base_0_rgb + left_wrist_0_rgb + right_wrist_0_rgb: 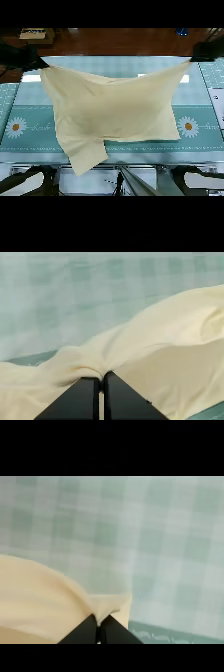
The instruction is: Fold the shirts.
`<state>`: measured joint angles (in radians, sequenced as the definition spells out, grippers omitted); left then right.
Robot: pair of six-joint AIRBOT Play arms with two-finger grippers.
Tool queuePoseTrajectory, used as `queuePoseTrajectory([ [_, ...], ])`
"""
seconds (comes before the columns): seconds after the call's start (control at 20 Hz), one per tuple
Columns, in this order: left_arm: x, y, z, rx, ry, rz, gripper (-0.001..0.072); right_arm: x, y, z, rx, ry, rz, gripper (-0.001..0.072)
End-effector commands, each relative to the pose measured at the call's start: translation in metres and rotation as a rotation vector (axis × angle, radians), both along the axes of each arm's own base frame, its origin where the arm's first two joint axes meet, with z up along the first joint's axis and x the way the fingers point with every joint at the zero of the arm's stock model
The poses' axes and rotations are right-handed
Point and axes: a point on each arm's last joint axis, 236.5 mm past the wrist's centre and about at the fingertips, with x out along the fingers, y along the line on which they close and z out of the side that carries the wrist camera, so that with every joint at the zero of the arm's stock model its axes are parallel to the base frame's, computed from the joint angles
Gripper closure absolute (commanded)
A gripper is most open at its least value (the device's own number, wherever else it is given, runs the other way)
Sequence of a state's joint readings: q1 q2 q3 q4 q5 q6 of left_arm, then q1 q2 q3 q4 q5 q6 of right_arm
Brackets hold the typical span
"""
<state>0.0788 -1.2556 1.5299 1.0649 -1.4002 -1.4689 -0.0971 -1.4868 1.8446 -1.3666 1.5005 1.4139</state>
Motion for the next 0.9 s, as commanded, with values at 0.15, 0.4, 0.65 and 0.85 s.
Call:
queuePoseTrajectory([
  [0.15, 0.085, 0.016, -0.087, 0.023, -0.023, 0.051, 0.0683, 0.109, -0.002, -0.044, 0.036, -0.214, -0.147, 0.0682],
  [0.4, 0.120, 0.027, -0.122, 0.024, -0.046, 0.127, 0.0683, 0.131, -0.004, -0.070, 0.052, -0.226, -0.184, 0.0682],
  [0.65, 0.116, 0.021, -0.167, 0.020, 0.061, 0.108, 0.0683, 0.115, -0.002, -0.112, 0.048, -0.079, -0.172, 0.0682],
  [0.85, 0.104, 0.017, -0.171, 0.012, 0.115, 0.083, 0.0683, 0.099, 0.002, -0.117, 0.057, -0.007, -0.174, 0.0682],
])
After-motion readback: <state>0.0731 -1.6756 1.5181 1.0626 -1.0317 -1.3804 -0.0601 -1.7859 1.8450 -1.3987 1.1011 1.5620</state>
